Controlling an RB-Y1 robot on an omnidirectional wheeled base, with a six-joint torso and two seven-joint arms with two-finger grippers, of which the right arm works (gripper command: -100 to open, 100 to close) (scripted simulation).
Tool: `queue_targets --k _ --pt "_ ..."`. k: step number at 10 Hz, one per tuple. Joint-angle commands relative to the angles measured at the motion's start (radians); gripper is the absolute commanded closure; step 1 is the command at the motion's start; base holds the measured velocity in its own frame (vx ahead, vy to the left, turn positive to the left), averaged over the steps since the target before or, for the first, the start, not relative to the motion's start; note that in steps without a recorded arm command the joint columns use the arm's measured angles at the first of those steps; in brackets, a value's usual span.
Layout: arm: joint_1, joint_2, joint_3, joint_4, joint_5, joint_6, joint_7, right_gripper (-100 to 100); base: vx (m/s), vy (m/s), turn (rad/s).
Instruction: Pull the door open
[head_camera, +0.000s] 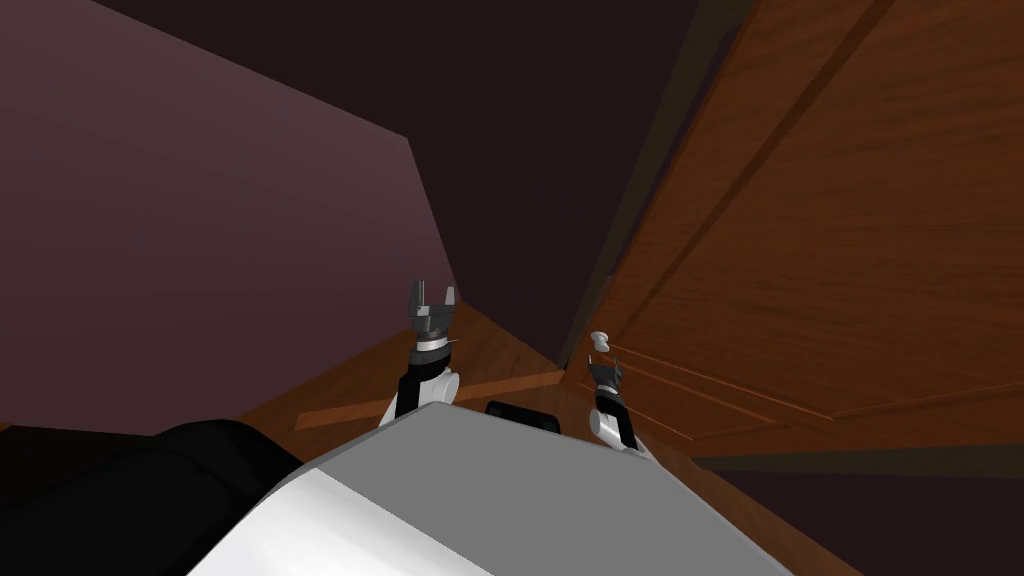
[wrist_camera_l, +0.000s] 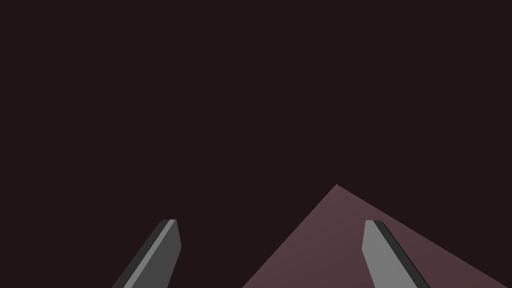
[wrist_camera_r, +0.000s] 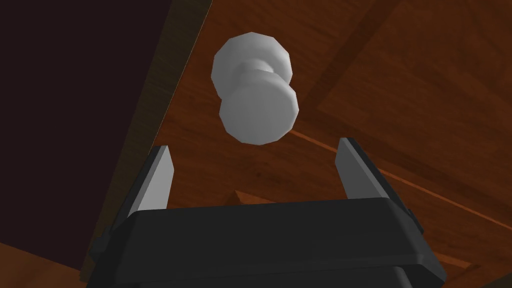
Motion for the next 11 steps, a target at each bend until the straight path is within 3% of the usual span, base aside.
queue_targets --k 1,11 --pt "-0.003 0.003 0.008 -0.001 -0.020 -0.001 -0.050 -100 -0.053 -0.026 0.040" --pt "-0.016 0.021 0.049 -0.020 -0.135 0.001 -0.313 -100 -0.075 -0.024 0.052"
